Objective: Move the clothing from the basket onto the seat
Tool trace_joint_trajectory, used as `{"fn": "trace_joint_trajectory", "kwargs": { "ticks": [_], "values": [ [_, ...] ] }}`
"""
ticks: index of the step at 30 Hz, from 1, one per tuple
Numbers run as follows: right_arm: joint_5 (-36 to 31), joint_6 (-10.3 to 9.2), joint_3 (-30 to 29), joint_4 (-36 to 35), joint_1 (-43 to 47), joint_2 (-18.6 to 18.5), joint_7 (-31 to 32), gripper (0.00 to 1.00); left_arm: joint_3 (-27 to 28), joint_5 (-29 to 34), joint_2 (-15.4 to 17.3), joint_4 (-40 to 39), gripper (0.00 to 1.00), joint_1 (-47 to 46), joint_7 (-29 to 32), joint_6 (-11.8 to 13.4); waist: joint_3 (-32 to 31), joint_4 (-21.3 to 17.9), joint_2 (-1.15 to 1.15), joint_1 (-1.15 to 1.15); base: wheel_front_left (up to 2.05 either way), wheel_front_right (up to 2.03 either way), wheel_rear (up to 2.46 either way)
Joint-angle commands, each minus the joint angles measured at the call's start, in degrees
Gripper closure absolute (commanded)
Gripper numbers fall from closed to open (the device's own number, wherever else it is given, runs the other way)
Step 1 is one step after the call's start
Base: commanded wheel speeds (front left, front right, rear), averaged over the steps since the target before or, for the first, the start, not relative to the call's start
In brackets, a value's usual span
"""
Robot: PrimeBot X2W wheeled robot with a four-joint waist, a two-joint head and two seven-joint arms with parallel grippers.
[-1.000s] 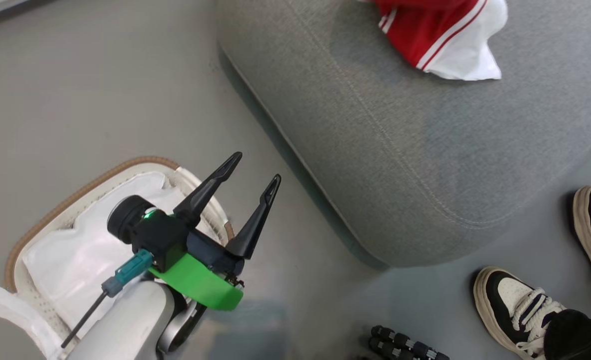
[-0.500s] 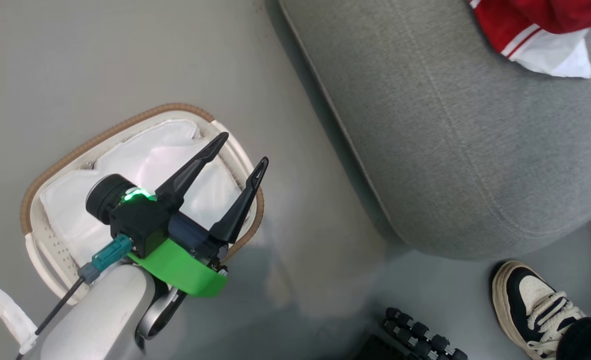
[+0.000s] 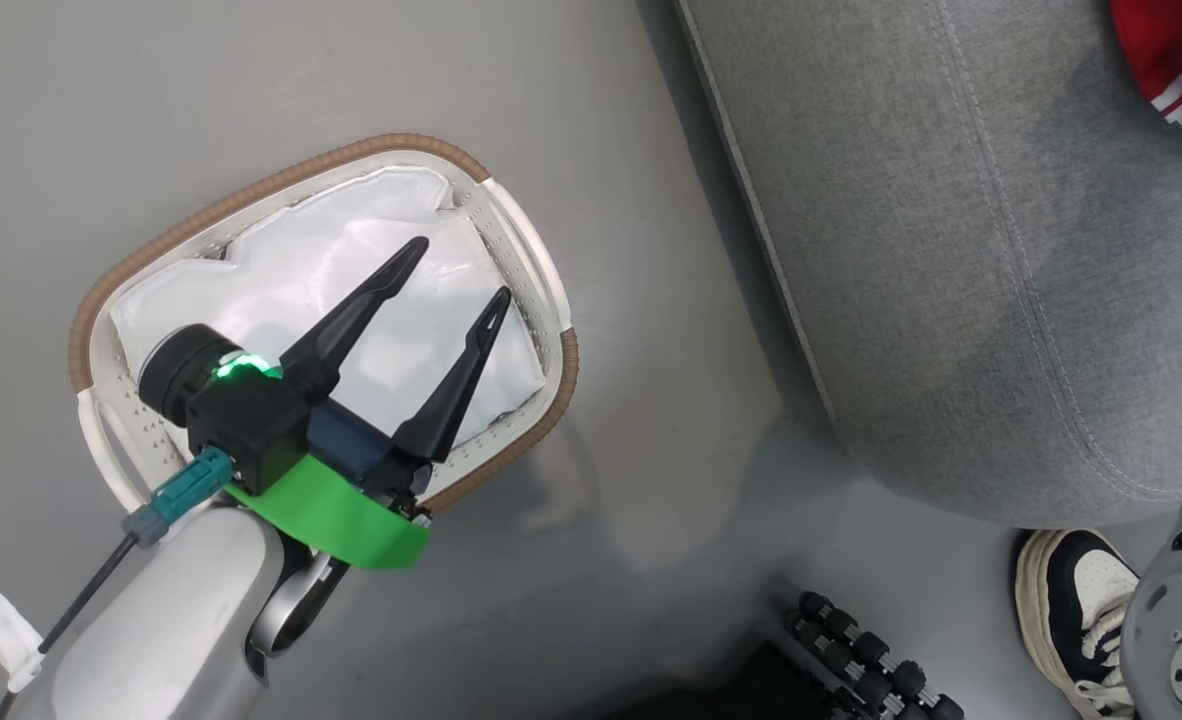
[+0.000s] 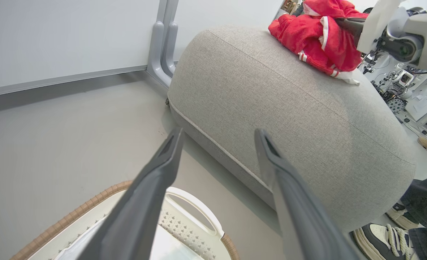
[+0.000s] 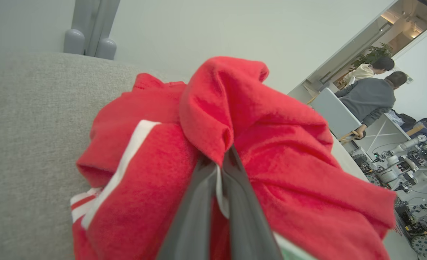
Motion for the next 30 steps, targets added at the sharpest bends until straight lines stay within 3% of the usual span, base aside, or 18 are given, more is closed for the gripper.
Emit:
{"fn": "trace_joint_trajectory", "kwargs": {
  "ticks": [1, 2, 9, 17, 30],
  "values": [
    [-0.8, -0.08, -0.9, 0.4, 1.2, 0.3, -1.0, 0.68, 0.3, 0.0, 0.1, 0.1, 0.0, -0.9, 0.0, -0.2, -0.2, 0.2, 0.0, -0.01, 0.0, 0.0, 0.0],
    [-1.0, -0.08, -1.5, 0.7, 1.7, 0.7, -1.4, 0.0, 0.4, 0.0, -0.1, 0.2, 0.0, -0.9, 0.0, -0.2, -0.5, 0.2, 0.0, -0.01, 0.0, 0.0, 0.0],
    [-0.1, -0.08, -1.4, -1.4, 5.7, 2.4, -4.7, 0.0, 2.3, 0.1, -2.7, 1.9, 0.0, 1.4, 0.0, -0.2, -6.2, 0.4, 0.0, -0.01, 0.0, 0.0, 0.0],
    [10.1, -0.08, 11.8, -10.4, 13.4, 2.7, -4.7, 0.0, 9.2, 2.3, -6.8, 5.9, 0.0, 4.7, 0.0, -0.2, -13.9, 2.1, 0.0, -0.01, 0.0, 0.0, 0.0],
    [28.3, -0.08, 28.1, -11.0, 26.0, 2.8, -4.7, 0.0, 25.4, 9.5, -13.8, 14.3, 0.0, 11.2, 0.0, -0.2, -22.8, 8.9, 0.0, -0.01, 0.0, 0.0, 0.0]
  ]
}}
